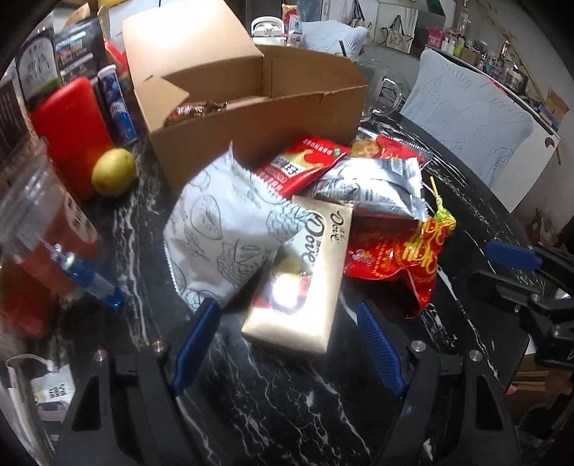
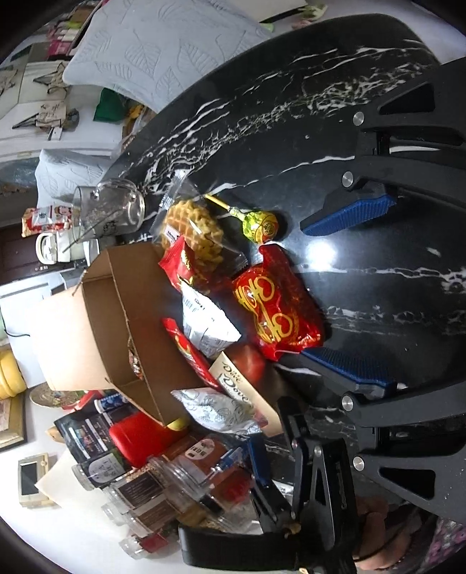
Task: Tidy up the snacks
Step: 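Grasp the gold Dove box with the left gripper while the right gripper grasps the red candy bag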
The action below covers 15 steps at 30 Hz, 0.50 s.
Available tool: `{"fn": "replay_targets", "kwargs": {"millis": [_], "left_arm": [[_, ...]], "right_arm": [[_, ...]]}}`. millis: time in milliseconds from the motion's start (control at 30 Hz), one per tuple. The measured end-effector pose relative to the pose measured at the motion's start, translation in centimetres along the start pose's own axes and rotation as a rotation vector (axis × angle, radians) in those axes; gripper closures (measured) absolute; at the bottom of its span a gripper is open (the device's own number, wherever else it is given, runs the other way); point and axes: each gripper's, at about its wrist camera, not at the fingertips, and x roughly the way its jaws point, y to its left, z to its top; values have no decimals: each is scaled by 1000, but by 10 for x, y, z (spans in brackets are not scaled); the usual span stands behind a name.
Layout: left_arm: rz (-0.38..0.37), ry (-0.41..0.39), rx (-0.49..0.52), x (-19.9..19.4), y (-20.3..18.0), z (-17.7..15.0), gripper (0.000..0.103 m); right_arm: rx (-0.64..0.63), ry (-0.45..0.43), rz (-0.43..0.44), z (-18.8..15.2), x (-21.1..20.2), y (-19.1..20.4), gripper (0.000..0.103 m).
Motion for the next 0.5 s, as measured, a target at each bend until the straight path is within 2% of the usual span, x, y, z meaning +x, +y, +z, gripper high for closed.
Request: {"fn": "replay_targets", "kwargs": {"millis": [67,200,267,367,500], "left_arm": [[-11,0,-5,3,2,-1,24],[-32,-17,-8,5,8,0,24],[-38,-28,-6,4,10,1,24],[-50,-39,-1,6,10,3,24],[-64,-40,10,9,7,5,36]], "right_arm": [[-9,3,19,4,4,-1,31],[-42,10,53,12,13,0,25],[-72,17,61,16,18,2,15],[-129,37,65,22,27,7,14],[-168,45,63,28,32,10,14]]}}
